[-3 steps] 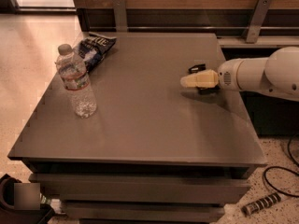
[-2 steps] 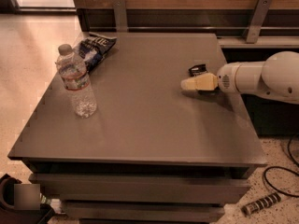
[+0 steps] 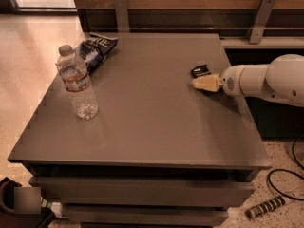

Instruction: Move rxbar chocolate near blue chip bag

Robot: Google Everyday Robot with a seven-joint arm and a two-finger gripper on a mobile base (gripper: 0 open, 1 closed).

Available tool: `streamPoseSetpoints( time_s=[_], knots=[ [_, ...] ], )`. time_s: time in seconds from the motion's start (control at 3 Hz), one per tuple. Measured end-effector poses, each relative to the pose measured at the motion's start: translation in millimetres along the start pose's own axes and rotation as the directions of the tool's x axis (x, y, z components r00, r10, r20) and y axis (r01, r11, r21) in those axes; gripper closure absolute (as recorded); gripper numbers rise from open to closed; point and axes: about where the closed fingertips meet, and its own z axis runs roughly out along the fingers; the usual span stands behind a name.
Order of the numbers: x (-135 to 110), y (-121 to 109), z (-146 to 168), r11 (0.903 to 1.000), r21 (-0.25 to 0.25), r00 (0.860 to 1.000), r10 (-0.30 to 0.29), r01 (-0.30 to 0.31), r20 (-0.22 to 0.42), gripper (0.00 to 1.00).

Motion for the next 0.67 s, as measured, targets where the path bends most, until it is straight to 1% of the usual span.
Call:
streamPoseSetpoints(
  time_s=[0.67],
  knots=[
    [-4.4,0.6,-2.8,1.0000,0.000,1.000,0.000,0.000,0.000,0.96]
  ],
)
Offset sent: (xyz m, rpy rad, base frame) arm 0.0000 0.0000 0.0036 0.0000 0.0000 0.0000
